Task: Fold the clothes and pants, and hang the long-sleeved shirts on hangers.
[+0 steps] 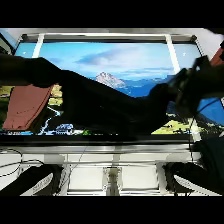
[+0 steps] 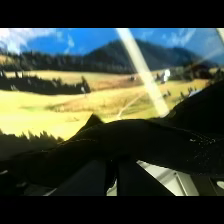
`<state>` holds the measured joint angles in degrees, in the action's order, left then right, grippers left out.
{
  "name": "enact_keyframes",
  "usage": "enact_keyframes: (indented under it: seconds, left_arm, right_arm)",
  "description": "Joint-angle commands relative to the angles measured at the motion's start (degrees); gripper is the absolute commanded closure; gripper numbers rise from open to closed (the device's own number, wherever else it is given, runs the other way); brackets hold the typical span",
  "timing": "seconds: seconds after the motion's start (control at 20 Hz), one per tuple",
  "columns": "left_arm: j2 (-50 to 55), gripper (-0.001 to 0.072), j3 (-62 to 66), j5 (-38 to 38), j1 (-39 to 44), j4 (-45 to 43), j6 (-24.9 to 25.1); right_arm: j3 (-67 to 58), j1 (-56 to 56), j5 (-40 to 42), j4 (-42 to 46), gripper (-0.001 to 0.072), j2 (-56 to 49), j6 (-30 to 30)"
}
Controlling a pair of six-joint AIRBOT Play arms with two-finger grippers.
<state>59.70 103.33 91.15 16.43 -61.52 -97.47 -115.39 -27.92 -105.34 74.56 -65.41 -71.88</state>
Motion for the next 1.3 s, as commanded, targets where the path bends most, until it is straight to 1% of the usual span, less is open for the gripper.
enact_keyframes:
  seconds: [0.0,0.05,0.1,0.15,0.2,0.25,0.3,0.35,0.45,0.55,0.6,0.65,0.7,0.8,0.85,0.9,1.0,1.15,1.25]
  left_arm:
    - [7.0,0.0672,0.1,-0.9,-4.0,1.4,1.6]
    - [8.4,0.0673,0.1,-4.4,-6.3,-0.3,2.4]
    - [9.6,0.0673,0.1,-7.8,-8.5,-3.8,2.4]
    - [10.9,0.0673,0.1,-10.3,-10.2,-7.8,4.3]
    - [12.2,0.0673,0.0,-11.3,-11.3,-10.4,7.4]
    - [13.9,0.0673,0.0,-12.5,-12.0,-11.6,11.3]
    - [15.8,0.0673,0.0,-14.3,-12.2,-11.4,14.0]
    - [17.6,0.0674,0.0,-17.2,-12.1,-11.3,15.0]
    - [21.0,0.0674,0.0,-23.0,-11.1,-11.3,15.6]
    - [21.9,0.0674,0.1,-24.1,-9.8,-10.4,15.9]
    - [21.2,0.0674,0.1,-24.3,-9.3,-10.4,15.9]
    - [20.0,0.0674,0.1,-24.3,-9.1,-8.8,15.8]
    - [18.0,0.0674,0.1,-23.4,-9.1,-4.6,15.1]
    - [13.4,0.0674,0.1,-21.9,-9.3,4.0,13.7]
    - [11.1,0.0674,0.1,-21.2,-9.3,7.8,13.7]
    - [8.7,0.0673,0.1,-19.6,-9.3,11.8,13.7]
    - [4.4,0.0673,0.1,-15.5,-9.4,20.1,12.8]
    - [-0.5,0.0673,0.1,-11.7,-9.4,29.0,5.0]
    - [-2.6,0.0673,0.1,-13.4,-9.4,34.1,-2.6]
  right_arm:
    - [-0.1,6.3,0.2,4.0,0.0706,-6.6,0.4]
    - [-0.1,9.0,1.7,5.5,0.0706,-8.2,0.4]
    - [-0.1,12.1,4.5,5.5,0.0706,-9.6,0.4]
    - [-0.1,14.6,7.2,5.3,0.0706,-10.8,1.0]
    - [-0.1,16.8,9.8,5.1,0.0706,-12.1,2.0]
    - [-0.1,18.1,12.5,5.1,0.0706,-13.5,2.4]
    - [-0.1,18.8,15.7,4.9,0.0706,-15.0,2.7]
    - [-0.1,18.9,18.7,5.0,0.0706,-16.7,3.8]
    - [-0.1,18.9,24.8,5.5,0.0706,-20.2,3.9]
    - [-0.2,18.9,27.5,6.7,0.0706,-21.3,4.3]
    - [-0.7,19.0,27.3,6.8,0.0706,-21.1,5.8]
    - [-2.2,19.0,24.7,6.6,0.0706,-20.6,7.5]
    - [-3.9,19.0,19.1,6.1,0.0706,-19.8,9.3]
    - [-5.7,18.9,4.9,2.5,0.0706,-16.9,12.1]
    - [-5.5,19.0,-0.5,1.6,0.0705,-14.6,12.4]
    - [-4.5,18.9,-0.1,0.7,0.0705,-11.6,12.0]
    - [-4.0,18.9,-0.1,-5.8,0.0705,-5.7,13.0]
    - [-4.0,18.9,-0.1,-16.6,0.0706,1.6,12.2]
    - [-3.9,18.9,-0.1,-19.0,0.0706,5.5,9.1]
